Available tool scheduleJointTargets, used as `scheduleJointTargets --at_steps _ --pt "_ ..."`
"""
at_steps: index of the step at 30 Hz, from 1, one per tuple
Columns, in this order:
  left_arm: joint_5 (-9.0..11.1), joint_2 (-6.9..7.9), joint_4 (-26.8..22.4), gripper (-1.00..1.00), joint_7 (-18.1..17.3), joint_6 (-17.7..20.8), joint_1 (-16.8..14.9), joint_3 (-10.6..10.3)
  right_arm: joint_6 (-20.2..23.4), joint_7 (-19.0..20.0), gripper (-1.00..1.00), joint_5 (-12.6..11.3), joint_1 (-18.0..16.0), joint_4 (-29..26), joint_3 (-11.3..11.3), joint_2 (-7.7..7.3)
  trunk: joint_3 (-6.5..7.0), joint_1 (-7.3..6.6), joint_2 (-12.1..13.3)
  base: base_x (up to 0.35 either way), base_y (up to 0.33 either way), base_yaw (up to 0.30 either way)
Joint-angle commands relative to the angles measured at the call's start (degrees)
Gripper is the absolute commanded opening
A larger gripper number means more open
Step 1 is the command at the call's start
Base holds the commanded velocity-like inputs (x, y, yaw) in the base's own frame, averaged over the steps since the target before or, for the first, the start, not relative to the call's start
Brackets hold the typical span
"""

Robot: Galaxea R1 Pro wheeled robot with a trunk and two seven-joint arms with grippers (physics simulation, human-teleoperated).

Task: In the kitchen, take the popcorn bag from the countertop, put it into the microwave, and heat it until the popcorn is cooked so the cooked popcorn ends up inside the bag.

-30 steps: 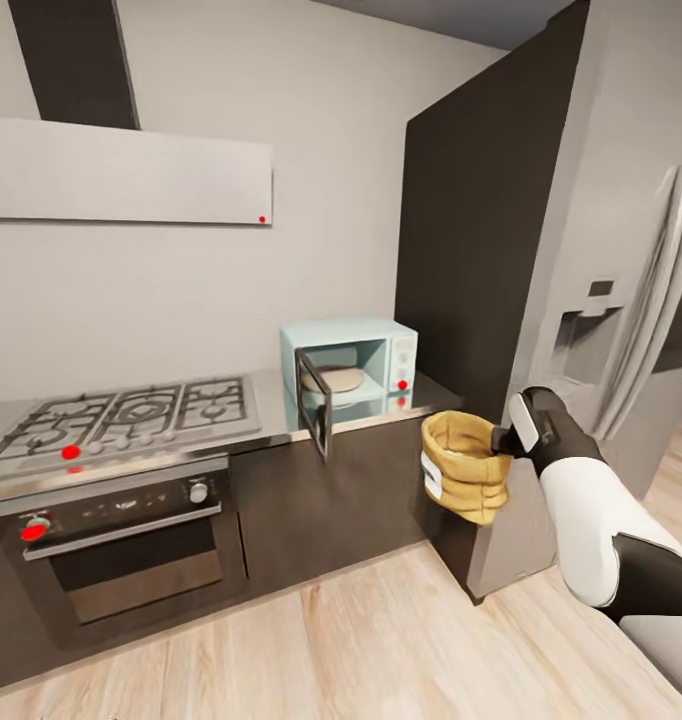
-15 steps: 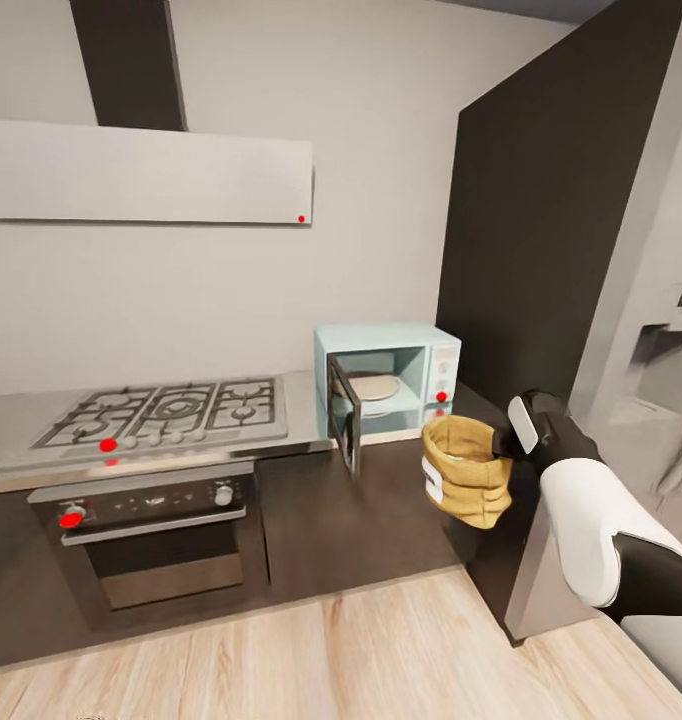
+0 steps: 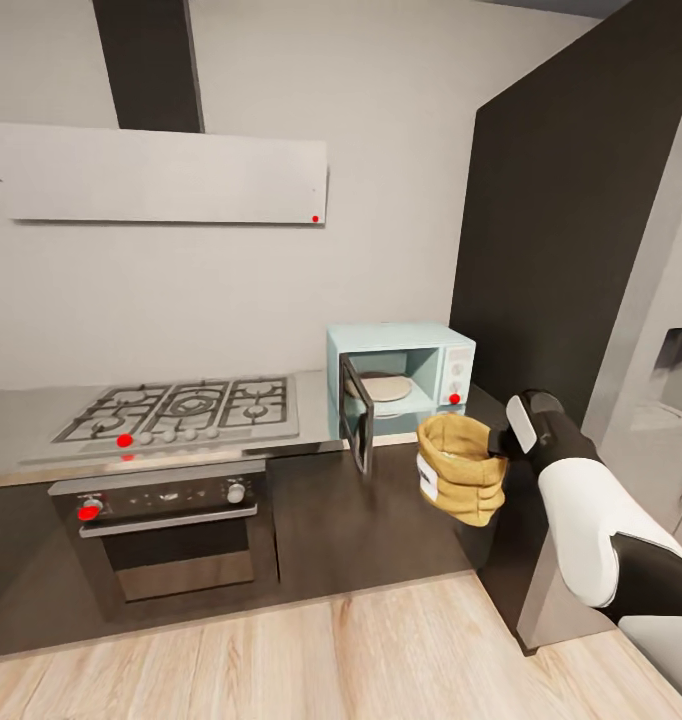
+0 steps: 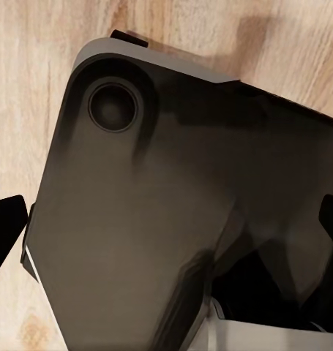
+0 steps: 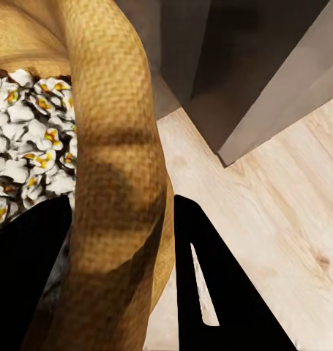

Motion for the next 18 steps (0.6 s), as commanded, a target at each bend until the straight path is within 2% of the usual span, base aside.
scheduleJointTargets --at_steps 1,5,18 --pt "0.1 -0.02 0.0 1.0 0.0 -0.1 0.0 0.3 0.2 0.0 -1.0 0.1 0.0 0.0 -0.1 0.03 -0.07 0.0 0.0 0.0 0.0 0.0" --pt "0.1 -0.02 0.0 1.0 0.0 -0.1 0.0 0.4 0.2 0.2 -1.0 0.1 0.0 -0.2 0.1 -0.11 -0.07 0.0 0.0 0.0 0.0 0.0" --pt "-0.1 -0.11 0.0 1.0 0.0 -0.2 0.0 0.4 0.2 0.3 -1.0 0.1 0.0 -0.5 0.1 0.75 -0.07 0.0 0.0 0.0 0.0 0.0"
